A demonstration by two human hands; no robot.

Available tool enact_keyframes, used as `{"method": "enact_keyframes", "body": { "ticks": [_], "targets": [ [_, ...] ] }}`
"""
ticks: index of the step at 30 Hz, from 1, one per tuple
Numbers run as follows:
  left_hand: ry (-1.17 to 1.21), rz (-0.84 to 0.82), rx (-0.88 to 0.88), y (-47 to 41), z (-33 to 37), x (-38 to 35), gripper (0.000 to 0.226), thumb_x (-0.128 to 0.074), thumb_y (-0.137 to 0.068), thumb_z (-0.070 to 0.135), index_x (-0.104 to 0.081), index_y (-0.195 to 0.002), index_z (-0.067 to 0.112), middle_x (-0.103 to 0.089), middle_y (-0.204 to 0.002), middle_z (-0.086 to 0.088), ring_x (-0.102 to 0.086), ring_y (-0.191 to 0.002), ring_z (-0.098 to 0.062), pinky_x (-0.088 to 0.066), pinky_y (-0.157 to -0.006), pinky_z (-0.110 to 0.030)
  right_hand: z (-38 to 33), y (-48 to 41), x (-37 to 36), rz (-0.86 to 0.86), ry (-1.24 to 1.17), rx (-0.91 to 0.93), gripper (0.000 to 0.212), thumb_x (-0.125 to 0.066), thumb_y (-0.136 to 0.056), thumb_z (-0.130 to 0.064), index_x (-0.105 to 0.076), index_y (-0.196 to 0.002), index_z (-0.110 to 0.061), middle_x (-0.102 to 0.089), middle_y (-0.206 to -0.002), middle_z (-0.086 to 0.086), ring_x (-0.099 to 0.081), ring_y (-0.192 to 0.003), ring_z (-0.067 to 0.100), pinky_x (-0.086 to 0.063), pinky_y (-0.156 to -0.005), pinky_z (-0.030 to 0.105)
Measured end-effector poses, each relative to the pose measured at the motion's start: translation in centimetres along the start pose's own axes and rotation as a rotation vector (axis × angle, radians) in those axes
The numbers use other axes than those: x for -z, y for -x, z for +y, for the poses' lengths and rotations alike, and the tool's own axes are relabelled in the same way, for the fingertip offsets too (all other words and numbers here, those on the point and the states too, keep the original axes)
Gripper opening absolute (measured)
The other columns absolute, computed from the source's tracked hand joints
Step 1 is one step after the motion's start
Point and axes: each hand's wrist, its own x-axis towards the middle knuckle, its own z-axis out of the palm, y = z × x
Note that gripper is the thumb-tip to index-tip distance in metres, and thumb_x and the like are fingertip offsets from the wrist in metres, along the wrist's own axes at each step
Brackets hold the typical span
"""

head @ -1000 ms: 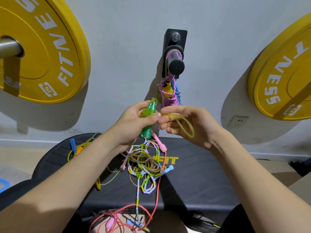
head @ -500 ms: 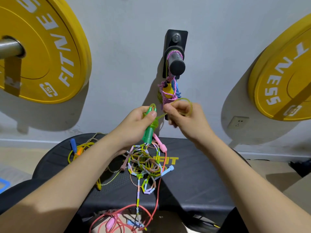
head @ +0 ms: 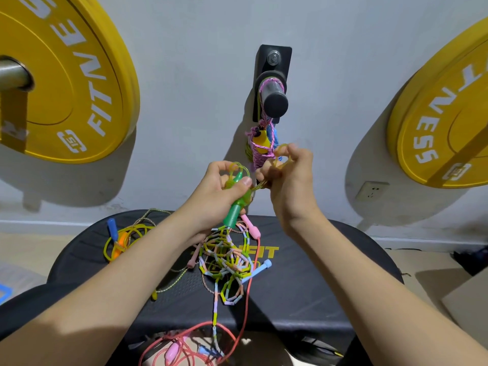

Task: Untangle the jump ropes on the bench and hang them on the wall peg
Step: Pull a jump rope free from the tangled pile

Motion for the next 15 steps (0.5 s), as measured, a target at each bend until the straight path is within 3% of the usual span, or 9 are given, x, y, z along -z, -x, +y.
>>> {"method": "enact_keyframes", "body": {
  "ticks": [5, 11, 15],
  "targets": [
    [-0.157, 0.011, -0.095, -0.1, 0.1, 0.3, 0.03, -0.063, -0.106, 0.022, -0.043, -0.127, 0.026, -0.069, -0.116, -0.013, -0.071, -0.079, -0.011, -0.06, -0.059, -0.033, 0.7, -0.7, 0.7, -0.009, 0.235, 0.006, 0.017, -0.052, -0.092, -0.034, -0.056, -0.093, -0.018, -0.052, -0.068, -0.002, -0.051, -0.064, 0.017, -0.044, -0.07, 0.037],
    [-0.255, 0.058, -0.13, -0.2, 0.2, 0.6, 0.022, -0.057, -0.108, 0.032, -0.044, -0.126, 0.029, -0.071, -0.108, -0.008, -0.068, -0.08, -0.023, -0.057, -0.055, -0.035, 0.8, -0.8, 2.1, -0.131, 0.346, 0.018, 0.014, -0.064, -0.096, -0.029, -0.072, -0.105, -0.021, -0.068, -0.076, -0.005, -0.061, -0.069, 0.007, -0.046, -0.07, 0.028],
    [-0.345, 0.083, -0.152, -0.1, 0.2, 0.9, 0.02, -0.059, -0.106, 0.028, -0.046, -0.121, 0.032, -0.073, -0.101, 0.0, -0.07, -0.072, -0.01, -0.054, -0.051, -0.028, 0.4, -0.7, 2.7, -0.172, 0.357, -0.009, 0.01, -0.067, -0.101, -0.009, -0.072, -0.11, -0.011, -0.076, -0.081, 0.002, -0.068, -0.076, 0.013, -0.05, -0.073, 0.027]
  ]
}}
